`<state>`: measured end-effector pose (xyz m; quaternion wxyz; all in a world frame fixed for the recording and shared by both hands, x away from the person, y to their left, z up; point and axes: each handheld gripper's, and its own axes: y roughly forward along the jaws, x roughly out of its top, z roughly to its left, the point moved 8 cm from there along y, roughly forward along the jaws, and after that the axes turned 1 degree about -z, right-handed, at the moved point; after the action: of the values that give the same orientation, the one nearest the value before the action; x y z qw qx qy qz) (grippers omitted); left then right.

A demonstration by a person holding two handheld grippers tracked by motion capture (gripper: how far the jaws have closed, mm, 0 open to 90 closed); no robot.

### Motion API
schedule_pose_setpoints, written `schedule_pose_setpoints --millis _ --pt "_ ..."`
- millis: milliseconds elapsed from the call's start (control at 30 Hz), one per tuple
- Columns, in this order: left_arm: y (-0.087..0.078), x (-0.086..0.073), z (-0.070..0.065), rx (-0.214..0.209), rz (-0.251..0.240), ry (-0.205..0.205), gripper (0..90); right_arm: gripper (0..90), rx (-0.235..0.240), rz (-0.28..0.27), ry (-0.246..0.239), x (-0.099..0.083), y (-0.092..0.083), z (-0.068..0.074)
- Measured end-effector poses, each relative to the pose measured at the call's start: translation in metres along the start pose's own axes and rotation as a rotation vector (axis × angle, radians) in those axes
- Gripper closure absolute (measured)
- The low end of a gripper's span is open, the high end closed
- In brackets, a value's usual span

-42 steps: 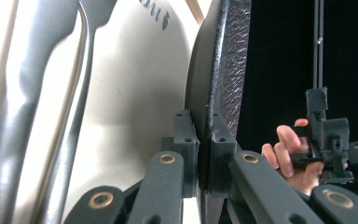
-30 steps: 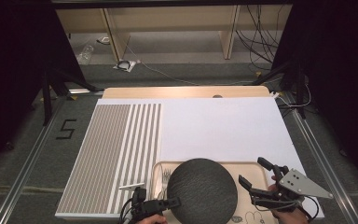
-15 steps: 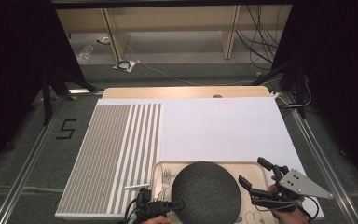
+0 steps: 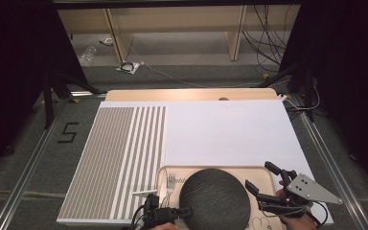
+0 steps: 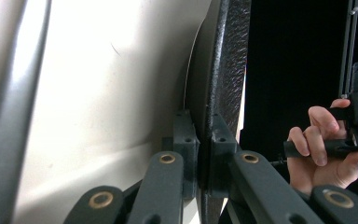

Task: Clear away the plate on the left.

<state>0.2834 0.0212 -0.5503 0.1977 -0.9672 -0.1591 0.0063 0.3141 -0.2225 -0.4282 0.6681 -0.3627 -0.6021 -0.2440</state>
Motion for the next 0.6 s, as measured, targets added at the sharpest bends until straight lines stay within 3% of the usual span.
schedule_pose_setpoints --millis 100,267,600 --pt "0.0013 -0.0008 -0.0003 0.001 0.003 0.002 84.9 15.9 0.001 0.000 -0.002 0.0000 0.0000 0.0002" --pt "0.0026 -0.0026 0.0028 -0.007 0.005 -0.045 84.8 15.9 0.001 0.001 -0.002 -0.0002 0.0003 0.0001" --pt "0.0023 -0.0028 0.0035 0.023 0.009 -0.015 83.4 15.9 0.000 0.003 0.000 -0.0004 0.0006 0.0000"
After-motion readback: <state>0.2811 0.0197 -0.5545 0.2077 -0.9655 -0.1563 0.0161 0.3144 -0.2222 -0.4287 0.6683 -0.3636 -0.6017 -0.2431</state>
